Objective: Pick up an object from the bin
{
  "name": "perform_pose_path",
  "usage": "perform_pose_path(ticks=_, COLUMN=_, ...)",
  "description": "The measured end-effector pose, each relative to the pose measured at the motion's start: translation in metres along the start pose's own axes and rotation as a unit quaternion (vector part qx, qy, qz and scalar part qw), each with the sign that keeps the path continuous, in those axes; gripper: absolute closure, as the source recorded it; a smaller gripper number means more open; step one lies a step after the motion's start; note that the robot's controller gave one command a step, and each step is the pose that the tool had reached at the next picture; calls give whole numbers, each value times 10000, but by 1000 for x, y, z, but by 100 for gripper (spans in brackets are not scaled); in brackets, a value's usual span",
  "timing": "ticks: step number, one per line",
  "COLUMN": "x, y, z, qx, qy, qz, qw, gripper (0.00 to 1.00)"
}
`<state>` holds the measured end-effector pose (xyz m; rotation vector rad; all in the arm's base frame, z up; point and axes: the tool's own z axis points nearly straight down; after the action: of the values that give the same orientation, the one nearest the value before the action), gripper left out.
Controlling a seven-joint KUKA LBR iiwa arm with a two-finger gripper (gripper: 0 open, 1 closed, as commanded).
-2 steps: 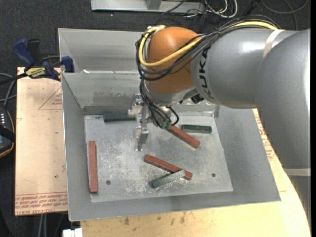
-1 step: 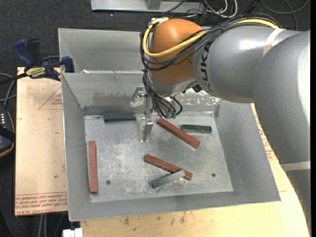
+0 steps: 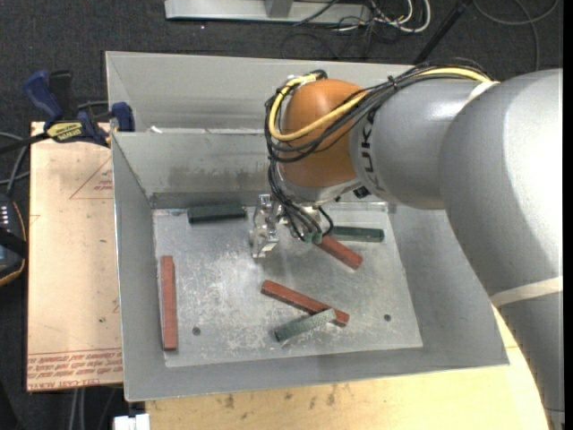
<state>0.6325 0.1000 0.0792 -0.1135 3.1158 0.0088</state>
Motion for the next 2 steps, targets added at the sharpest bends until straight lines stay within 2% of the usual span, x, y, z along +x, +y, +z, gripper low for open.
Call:
perform_pose_path(ticks=1, x=0, y=0, z=0, qx=-1, qy=0, qz=1, qw=10000, gripper=100)
perform_pose_path(ticks=2, x=-8, y=15, z=-39, qx=14, qy=102, qz=-82, qw=9999, gripper=0)
